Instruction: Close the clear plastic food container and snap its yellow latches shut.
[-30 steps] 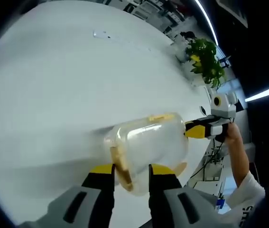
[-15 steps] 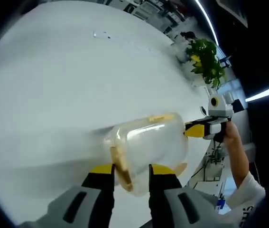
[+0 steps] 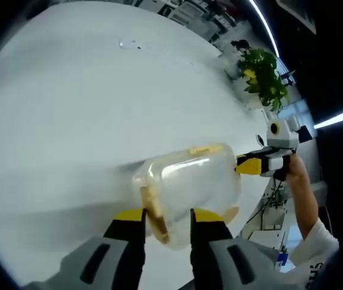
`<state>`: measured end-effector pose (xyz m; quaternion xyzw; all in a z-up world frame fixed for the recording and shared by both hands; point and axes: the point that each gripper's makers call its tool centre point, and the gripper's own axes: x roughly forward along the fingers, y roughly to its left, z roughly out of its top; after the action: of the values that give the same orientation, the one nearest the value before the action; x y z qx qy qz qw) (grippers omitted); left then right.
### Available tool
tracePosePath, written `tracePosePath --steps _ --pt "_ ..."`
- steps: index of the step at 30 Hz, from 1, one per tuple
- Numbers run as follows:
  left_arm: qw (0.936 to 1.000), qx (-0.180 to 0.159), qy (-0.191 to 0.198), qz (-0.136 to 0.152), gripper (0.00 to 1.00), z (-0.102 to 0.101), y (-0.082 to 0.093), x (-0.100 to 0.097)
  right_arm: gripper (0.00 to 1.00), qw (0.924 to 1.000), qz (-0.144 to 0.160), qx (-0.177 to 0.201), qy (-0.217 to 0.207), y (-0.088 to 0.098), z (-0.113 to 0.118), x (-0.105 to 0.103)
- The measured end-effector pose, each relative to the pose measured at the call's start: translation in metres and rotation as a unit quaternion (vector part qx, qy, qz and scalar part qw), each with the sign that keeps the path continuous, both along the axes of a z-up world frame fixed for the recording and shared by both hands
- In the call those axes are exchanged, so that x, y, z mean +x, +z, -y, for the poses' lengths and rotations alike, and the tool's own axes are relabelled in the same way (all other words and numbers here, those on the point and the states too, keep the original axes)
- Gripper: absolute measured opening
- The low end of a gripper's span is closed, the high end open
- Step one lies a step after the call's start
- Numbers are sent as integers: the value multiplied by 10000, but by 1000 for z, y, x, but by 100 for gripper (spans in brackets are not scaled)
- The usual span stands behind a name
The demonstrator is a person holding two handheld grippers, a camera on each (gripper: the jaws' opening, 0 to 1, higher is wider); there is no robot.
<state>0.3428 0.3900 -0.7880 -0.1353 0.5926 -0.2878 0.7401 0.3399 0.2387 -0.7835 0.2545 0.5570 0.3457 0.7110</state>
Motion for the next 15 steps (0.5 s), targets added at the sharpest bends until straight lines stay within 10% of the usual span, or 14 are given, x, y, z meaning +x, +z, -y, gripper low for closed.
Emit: tracePosePath --steps 10,15 --pt "9992 -64 -44 390 23 0 2 -2 22 9970 519 -436 385 0 -3 -3" --pt "9962 21 -300 815 23 -6 8 -5 32 9820 975 -1158 1130 0 2 -8"
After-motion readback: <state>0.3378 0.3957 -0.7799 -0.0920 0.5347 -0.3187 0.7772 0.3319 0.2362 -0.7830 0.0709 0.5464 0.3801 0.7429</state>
